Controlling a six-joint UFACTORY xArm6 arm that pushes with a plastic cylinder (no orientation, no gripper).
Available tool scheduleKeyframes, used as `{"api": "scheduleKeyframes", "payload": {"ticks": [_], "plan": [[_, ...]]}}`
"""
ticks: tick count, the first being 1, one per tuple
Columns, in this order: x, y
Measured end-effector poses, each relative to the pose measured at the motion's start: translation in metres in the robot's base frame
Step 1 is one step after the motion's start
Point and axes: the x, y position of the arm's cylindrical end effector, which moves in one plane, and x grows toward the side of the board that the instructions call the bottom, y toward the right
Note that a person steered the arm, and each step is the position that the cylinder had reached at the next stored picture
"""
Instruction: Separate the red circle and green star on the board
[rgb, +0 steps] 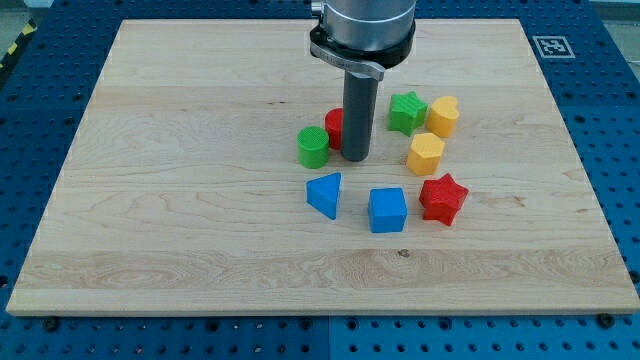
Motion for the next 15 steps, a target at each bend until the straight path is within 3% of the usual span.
{"api": "scheduleKeyframes", "payload": {"ticks": [4, 8, 10, 15], "plan": [[-0.027, -0.01], [-0.027, 0.078], [-0.027, 0.085], [0.047, 0.054]]}}
